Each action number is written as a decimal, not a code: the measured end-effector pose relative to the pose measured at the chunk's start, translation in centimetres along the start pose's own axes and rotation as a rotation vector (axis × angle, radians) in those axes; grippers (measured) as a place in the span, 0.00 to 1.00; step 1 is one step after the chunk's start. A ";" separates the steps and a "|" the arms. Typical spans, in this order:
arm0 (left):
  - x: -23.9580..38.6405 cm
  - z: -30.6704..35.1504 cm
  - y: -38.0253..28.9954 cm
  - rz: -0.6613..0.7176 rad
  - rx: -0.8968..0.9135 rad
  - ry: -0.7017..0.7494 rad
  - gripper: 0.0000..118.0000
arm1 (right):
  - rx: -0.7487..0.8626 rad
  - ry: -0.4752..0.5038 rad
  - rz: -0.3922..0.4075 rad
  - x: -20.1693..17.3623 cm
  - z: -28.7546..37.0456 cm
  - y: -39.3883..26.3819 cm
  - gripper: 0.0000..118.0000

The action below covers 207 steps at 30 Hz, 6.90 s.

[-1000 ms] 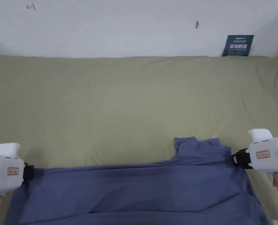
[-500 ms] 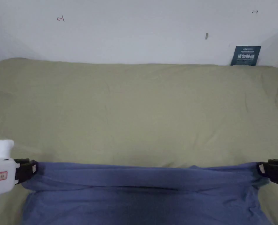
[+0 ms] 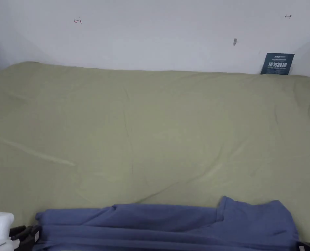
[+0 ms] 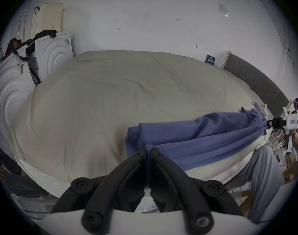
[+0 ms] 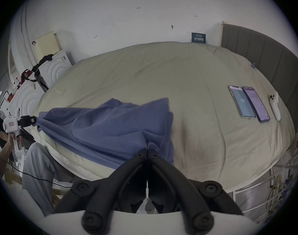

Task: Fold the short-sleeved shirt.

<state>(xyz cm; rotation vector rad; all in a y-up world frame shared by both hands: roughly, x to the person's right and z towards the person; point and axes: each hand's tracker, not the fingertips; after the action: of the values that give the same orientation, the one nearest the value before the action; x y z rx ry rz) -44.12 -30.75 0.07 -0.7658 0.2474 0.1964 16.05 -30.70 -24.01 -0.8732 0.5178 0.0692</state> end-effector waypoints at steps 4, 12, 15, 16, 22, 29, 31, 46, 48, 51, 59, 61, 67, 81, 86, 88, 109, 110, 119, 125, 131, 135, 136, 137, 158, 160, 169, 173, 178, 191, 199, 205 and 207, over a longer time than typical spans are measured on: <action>-0.2 -0.8 -0.4 0.008 -0.036 0.015 0.04 | -0.020 0.002 -0.018 0.8 -1.0 -0.3 0.01; 4.5 5.0 6.4 0.068 0.122 0.000 1.00 | 0.171 0.028 -0.068 -3.4 3.3 4.2 0.97; 8.0 7.1 10.0 0.054 0.265 0.016 1.00 | 0.315 0.031 -0.047 -7.2 5.3 7.7 0.97; 9.3 7.8 11.3 0.035 0.314 0.024 0.97 | 0.393 0.038 -0.036 -8.7 6.2 8.5 0.97; 13.8 9.0 12.2 -0.063 0.566 0.142 0.03 | 0.658 -0.183 0.072 -15.5 8.9 10.1 0.01; 15.4 9.4 11.1 -0.071 0.624 0.176 0.00 | 0.743 -0.206 0.074 -18.0 8.7 9.6 0.01; 15.6 9.2 11.4 -0.110 0.620 0.197 0.00 | 0.754 -0.215 0.074 -18.4 8.7 9.6 0.01; -4.7 4.3 8.7 0.303 0.024 -0.143 0.00 | 0.717 -0.206 0.111 -20.7 8.4 7.1 0.01; -7.6 1.8 7.3 0.388 -0.073 -0.185 0.00 | 0.692 -0.202 0.111 -20.9 7.9 6.7 0.01; -9.8 -1.5 5.5 0.451 -0.212 -0.303 0.00 | 0.654 -0.207 0.107 -21.2 7.1 6.1 0.01; -9.9 -5.7 3.1 0.556 -0.289 -0.562 1.00 | 0.597 -0.219 0.117 -21.6 5.7 6.5 0.01; -9.5 -6.2 2.7 0.588 -0.329 -0.562 1.00 | 0.592 -0.223 0.126 -21.8 5.7 6.6 0.01; -8.8 -8.7 3.2 0.610 -0.324 -0.715 1.00 | 0.567 -0.218 0.132 -21.8 5.2 6.5 0.01; -10.1 -9.8 5.3 0.540 -0.304 -0.578 0.05 | 0.556 -0.203 0.098 -20.6 5.4 6.2 0.01; -9.2 -8.2 7.1 0.498 -0.306 -0.549 0.05 | 0.559 -0.206 0.087 -19.8 5.5 6.2 0.01; -8.7 -7.4 7.8 0.499 -0.299 -0.537 0.05 | 0.565 -0.198 0.081 -19.4 5.9 6.0 0.01; 11.1 -1.2 16.9 0.251 -0.305 -0.281 0.05 | 0.585 -0.176 0.026 -14.3 8.7 4.3 0.01; 12.8 -1.6 17.2 0.217 -0.282 -0.264 0.05 | 0.584 -0.181 0.024 -14.1 8.8 4.2 0.01; 26.3 -10.0 14.2 0.111 -0.350 -0.315 0.57 | 0.565 -0.188 -0.005 -13.3 8.7 3.6 0.01; 27.9 -12.7 12.1 0.110 -0.400 -0.404 0.98 | 0.553 -0.199 -0.005 -13.1 8.8 3.5 0.01; 20.7 -7.6 12.7 0.119 -0.277 -0.409 0.09 | 0.528 -0.180 -0.022 -12.9 8.1 3.4 0.01; 18.7 -9.4 11.5 0.093 -0.347 -0.440 0.00 | 0.508 -0.155 -0.017 -13.4 7.3 3.4 0.01; 18.9 -10.3 11.0 0.097 -0.366 -0.413 0.00 | 0.503 -0.154 -0.012 -13.6 7.1 3.4 0.01; 19.3 -11.4 10.5 0.102 -0.404 -0.383 0.00 | 0.498 -0.148 -0.008 -13.6 7.1 3.4 0.01; 10.2 -7.2 10.0 0.214 -0.306 -0.481 0.00 | 0.453 -0.113 0.035 -16.2 5.1 4.1 0.01; 8.4 -8.1 9.5 0.258 -0.319 -0.455 0.00 | 0.442 -0.096 0.024 -16.5 4.6 4.3 0.01; 7.4 -13.4 7.4 0.359 -0.391 -0.702 0.96 | 0.429 -0.083 0.053 -17.6 4.4 4.5 0.01; 7.8 -16.3 6.5 0.455 -0.432 -0.816 0.96 | 0.426 -0.093 0.048 -17.4 4.4 4.6 0.01; 8.8 -18.5 6.0 0.495 -0.404 -0.907 0.70 | 0.414 -0.100 0.050 -17.3 4.3 4.4 0.01; 5.1 -14.2 6.6 0.491 -0.363 -0.717 0.07 | 0.449 -0.119 0.063 -17.2 5.9 4.9 0.01; -4.5 -4.3 7.2 0.518 -0.269 -0.419 0.07 | 0.480 -0.086 0.076 -18.1 5.7 5.7 0.01; -4.6 -1.8 8.5 0.504 -0.284 -0.348 0.07 | 0.479 -0.044 0.078 -18.9 5.3 5.6 0.01; -2.6 -1.4 9.7 0.465 -0.301 -0.330 0.07 | 0.478 -0.041 0.081 -19.0 5.3 5.6 0.01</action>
<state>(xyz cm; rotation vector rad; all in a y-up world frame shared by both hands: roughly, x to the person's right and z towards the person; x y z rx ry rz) -49.38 -25.11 -6.59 -0.9512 0.0784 0.8070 0.09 -20.25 -16.46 -0.3828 0.5030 0.0348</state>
